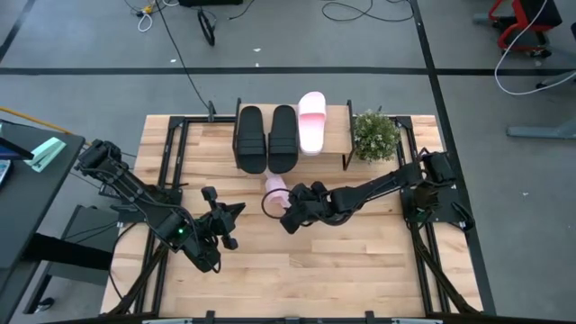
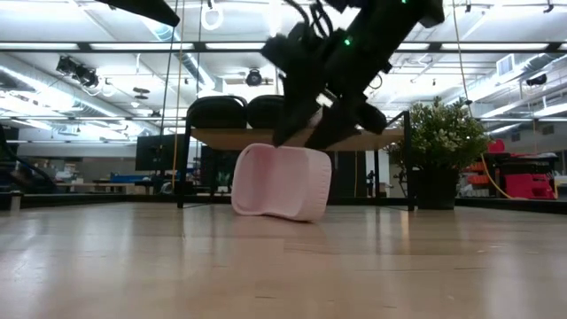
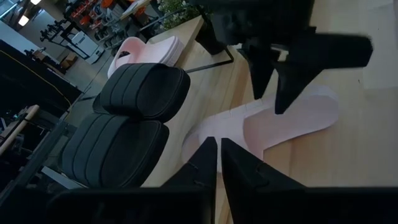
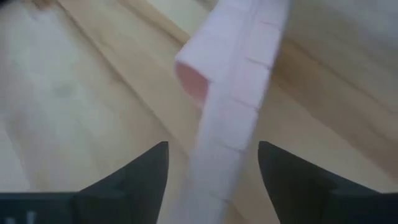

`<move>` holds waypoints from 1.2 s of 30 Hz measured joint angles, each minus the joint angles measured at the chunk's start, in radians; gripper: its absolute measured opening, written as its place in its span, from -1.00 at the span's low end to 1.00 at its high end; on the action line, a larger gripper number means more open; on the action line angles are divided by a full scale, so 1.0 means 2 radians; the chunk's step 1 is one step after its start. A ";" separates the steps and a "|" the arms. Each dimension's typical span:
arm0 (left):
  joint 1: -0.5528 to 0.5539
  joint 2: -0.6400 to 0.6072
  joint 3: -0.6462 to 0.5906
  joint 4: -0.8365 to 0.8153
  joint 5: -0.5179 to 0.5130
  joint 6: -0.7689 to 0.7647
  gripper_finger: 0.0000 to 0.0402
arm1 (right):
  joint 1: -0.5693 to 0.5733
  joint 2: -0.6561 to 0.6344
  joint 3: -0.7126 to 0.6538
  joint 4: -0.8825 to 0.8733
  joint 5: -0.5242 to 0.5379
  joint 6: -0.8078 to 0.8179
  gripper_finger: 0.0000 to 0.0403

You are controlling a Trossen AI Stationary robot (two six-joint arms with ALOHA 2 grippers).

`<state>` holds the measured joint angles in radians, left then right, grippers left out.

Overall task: Pick and place slides into the shelf
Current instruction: Put the white slide on the shelf

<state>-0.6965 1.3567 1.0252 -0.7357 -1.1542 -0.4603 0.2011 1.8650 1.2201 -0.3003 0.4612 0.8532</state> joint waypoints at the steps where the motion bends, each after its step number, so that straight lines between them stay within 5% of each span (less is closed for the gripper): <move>1: 0.000 0.000 0.000 0.000 0.000 0.000 -0.87 | -0.001 0.007 0.000 0.003 0.002 0.002 0.26; 8: 0.000 0.000 0.000 0.000 0.000 0.000 -0.91 | -0.004 0.026 0.000 0.001 -0.023 0.029 0.15; 15: 0.000 0.000 0.000 -0.001 0.000 0.000 -0.86 | 0.000 0.025 0.000 -0.005 -0.030 0.028 -0.62; 21: 0.000 0.000 0.000 -0.001 0.000 0.000 -0.85 | 0.014 0.014 0.000 -0.015 -0.042 0.033 -0.64; 28: 0.000 0.000 0.000 -0.004 0.000 0.000 -0.91 | 0.065 -0.033 0.000 -0.133 -0.050 0.104 -0.64; 36: 0.000 0.000 0.000 -0.005 0.000 -0.004 -0.89 | 0.152 -0.134 0.000 -0.278 0.055 0.238 -0.64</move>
<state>-0.6968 1.3563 1.0260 -0.7460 -1.1543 -0.4675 0.5053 1.5960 1.2194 -0.8556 0.5715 1.3288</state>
